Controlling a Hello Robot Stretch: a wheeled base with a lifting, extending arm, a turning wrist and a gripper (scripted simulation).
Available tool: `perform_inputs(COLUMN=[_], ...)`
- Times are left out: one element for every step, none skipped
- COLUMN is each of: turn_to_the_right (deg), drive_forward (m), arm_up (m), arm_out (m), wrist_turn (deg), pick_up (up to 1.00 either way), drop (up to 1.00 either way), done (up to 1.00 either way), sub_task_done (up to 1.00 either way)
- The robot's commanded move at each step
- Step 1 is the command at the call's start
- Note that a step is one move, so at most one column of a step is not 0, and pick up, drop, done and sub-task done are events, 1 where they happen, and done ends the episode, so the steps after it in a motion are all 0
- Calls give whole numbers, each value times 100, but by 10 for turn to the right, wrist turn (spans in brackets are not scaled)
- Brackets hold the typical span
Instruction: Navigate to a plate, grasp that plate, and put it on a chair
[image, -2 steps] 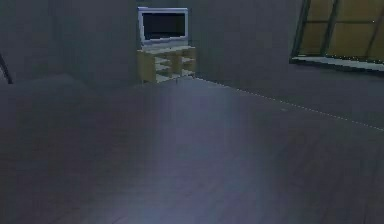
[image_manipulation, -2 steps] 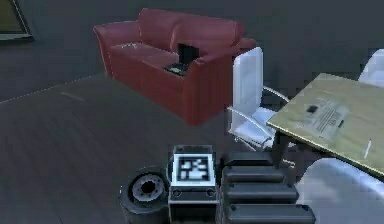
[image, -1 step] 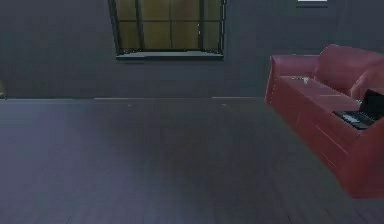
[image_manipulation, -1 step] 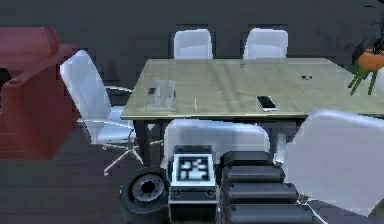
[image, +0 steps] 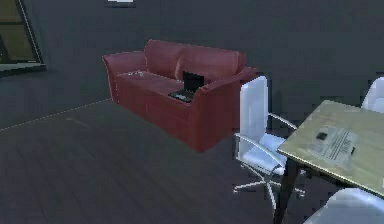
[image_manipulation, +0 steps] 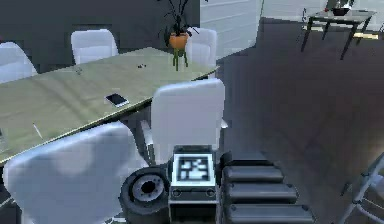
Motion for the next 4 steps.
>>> perform_inputs(turn_to_the_right=[390, 0, -450, -120], drive_forward=[0, 5, 0, 0], arm_up=[0, 0, 0, 0], arm_out=[0, 0, 0, 0], wrist_turn=[0, 0, 0, 0], pick_up=[0, 0, 0, 0], drop=[0, 0, 0, 0], done=[0, 0, 0, 0], sub_task_done=[0, 0, 0, 0])
